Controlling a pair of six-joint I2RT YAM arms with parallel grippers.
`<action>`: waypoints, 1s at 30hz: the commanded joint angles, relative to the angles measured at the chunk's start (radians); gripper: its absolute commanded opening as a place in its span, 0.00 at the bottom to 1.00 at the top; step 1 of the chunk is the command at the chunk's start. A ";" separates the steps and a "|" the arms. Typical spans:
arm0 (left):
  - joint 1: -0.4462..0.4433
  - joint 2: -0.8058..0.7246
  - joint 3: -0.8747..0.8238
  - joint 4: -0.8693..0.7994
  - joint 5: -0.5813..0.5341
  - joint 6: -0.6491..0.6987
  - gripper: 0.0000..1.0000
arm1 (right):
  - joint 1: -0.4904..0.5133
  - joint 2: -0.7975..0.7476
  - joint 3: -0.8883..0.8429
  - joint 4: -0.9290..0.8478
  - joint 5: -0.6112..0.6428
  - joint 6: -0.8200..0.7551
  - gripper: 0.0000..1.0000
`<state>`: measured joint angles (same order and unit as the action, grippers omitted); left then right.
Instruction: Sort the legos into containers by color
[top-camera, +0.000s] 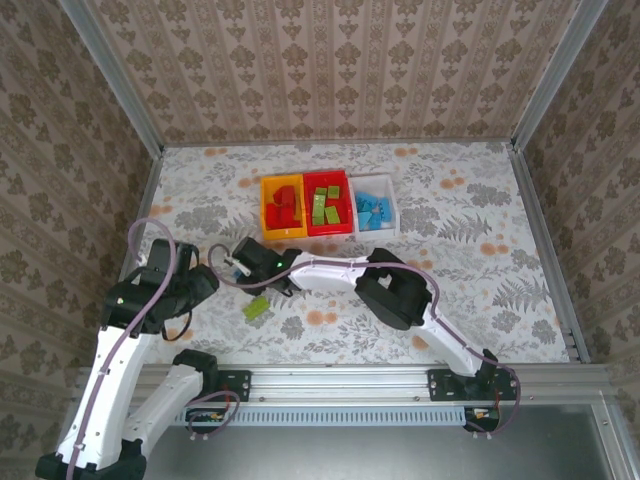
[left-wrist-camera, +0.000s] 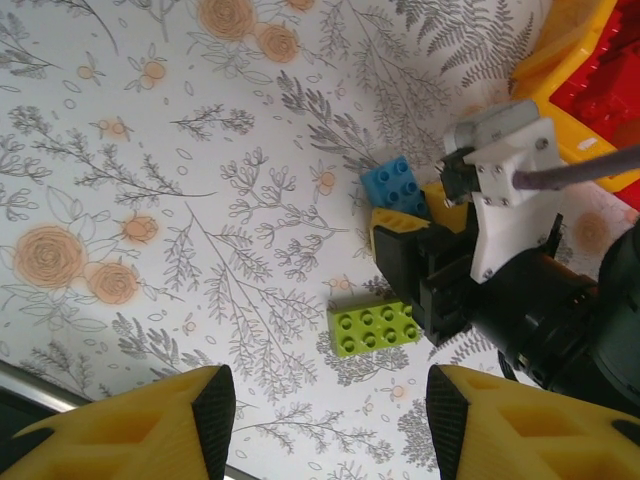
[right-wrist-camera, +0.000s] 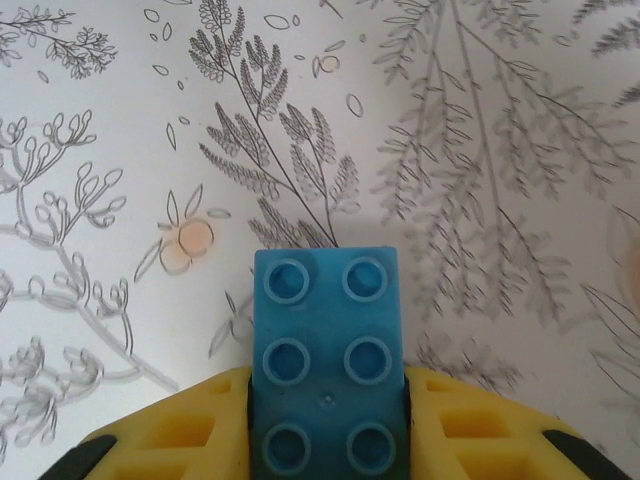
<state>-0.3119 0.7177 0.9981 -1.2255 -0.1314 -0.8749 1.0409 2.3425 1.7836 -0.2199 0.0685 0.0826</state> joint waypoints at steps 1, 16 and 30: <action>0.012 -0.005 -0.026 0.061 0.046 0.034 0.57 | -0.029 -0.164 -0.085 0.052 0.016 -0.003 0.23; -0.212 0.417 0.038 0.574 0.230 0.113 0.57 | -0.385 -0.620 -0.435 -0.031 0.068 0.173 0.21; -0.395 0.875 0.390 0.685 0.271 0.310 0.60 | -0.670 -0.371 -0.199 -0.277 -0.022 0.381 0.27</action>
<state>-0.6853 1.5555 1.3296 -0.5636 0.1143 -0.6384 0.3870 1.9312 1.5314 -0.4145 0.0834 0.4026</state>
